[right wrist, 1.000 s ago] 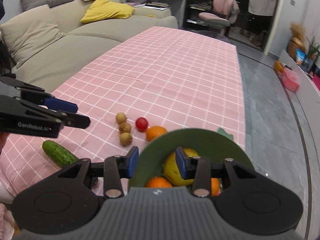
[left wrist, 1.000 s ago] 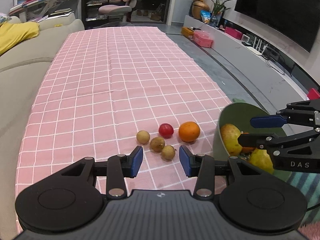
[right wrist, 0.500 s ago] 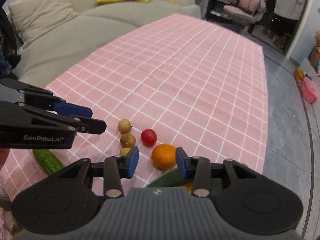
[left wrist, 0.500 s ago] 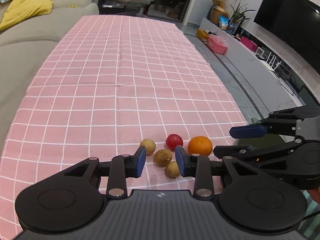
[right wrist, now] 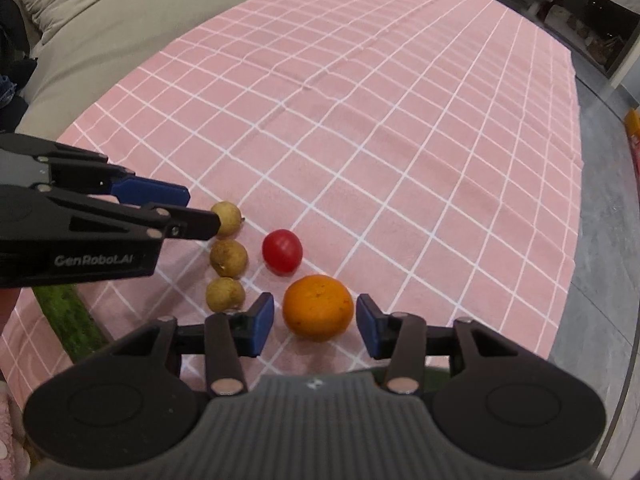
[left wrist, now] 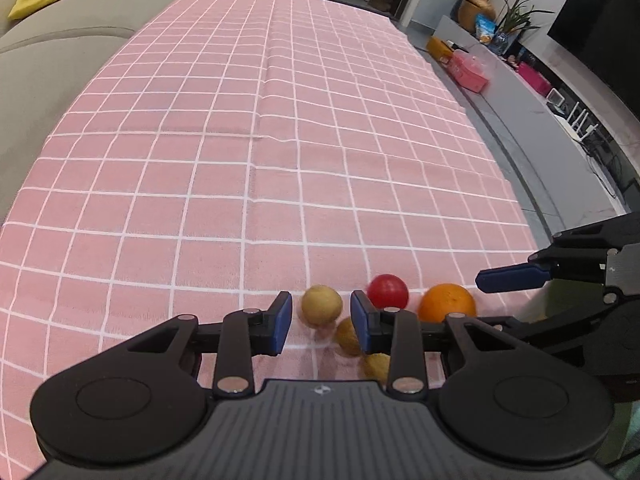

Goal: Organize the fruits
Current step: 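Grasp the orange with the right tool while the left tool grasps a longan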

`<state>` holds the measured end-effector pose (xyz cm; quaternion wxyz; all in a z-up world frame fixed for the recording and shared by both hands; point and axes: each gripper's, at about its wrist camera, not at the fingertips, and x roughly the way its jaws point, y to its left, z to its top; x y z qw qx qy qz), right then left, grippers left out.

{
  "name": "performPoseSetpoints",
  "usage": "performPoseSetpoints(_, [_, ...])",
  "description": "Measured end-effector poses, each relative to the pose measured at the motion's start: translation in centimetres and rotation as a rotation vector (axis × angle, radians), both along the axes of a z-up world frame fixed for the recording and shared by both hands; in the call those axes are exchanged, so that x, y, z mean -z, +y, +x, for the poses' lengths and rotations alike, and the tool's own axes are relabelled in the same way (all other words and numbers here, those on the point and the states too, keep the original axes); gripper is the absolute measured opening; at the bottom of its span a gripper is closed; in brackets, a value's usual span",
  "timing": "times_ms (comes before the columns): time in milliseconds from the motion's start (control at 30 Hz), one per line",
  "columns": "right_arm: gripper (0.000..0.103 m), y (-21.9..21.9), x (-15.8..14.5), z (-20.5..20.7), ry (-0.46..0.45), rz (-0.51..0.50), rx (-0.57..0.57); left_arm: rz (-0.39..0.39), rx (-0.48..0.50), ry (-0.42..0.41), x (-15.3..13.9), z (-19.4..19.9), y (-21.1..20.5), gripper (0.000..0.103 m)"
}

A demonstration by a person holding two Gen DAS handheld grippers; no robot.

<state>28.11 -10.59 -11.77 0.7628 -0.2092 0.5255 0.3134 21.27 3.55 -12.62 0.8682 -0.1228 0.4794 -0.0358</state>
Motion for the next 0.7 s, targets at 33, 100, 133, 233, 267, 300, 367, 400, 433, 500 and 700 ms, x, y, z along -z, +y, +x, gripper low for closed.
performPoseSetpoints(33, [0.044, 0.1, 0.2, 0.2, 0.007, -0.002, -0.003, -0.002, 0.004, 0.004, 0.1, 0.1, -0.1, 0.040])
performPoseSetpoints(100, [0.044, 0.3, 0.7, 0.5, 0.025, -0.008, 0.000, -0.002, 0.011, 0.017, 0.5, 0.4, -0.3, 0.039])
performPoseSetpoints(133, [0.044, 0.3, 0.9, 0.7, 0.034, -0.009, 0.004, 0.002, 0.012, 0.023, 0.6, 0.5, -0.3, 0.038])
performPoseSetpoints(233, [0.044, 0.3, 1.5, 1.1, 0.057, -0.006, 0.006, -0.006, 0.012, 0.038, 1.0, 0.8, -0.5, 0.038])
performPoseSetpoints(267, [0.045, 0.3, 1.6, 1.1, 0.061, -0.006, 0.007, -0.015, 0.010, 0.038, 1.0, 0.9, -0.4, 0.038])
performPoseSetpoints(300, [0.045, 0.3, 1.7, 1.2, 0.061, -0.009, 0.007, -0.022, 0.006, 0.040, 1.1, 1.0, -0.4, 0.037])
performPoseSetpoints(367, [0.046, 0.4, 1.9, 1.3, 0.061, -0.014, 0.009, -0.029, 0.001, 0.042, 1.1, 1.2, -0.3, 0.036])
performPoseSetpoints(400, [0.046, 0.4, 2.0, 1.4, 0.063, -0.015, 0.011, -0.033, 0.000, 0.044, 1.1, 1.2, -0.2, 0.035])
performPoseSetpoints(433, [0.046, 0.4, 2.1, 1.5, 0.065, -0.018, 0.013, -0.033, 0.001, 0.047, 1.1, 1.2, -0.2, 0.034])
performPoseSetpoints(500, [0.045, 0.3, 2.3, 1.5, 0.068, -0.020, 0.016, -0.036, 0.005, 0.052, 1.0, 1.4, -0.1, 0.031])
performPoseSetpoints(700, [0.043, 0.5, 2.7, 1.3, 0.065, -0.022, 0.023, -0.081, -0.033, 0.083, 1.2, 1.6, 0.6, 0.030])
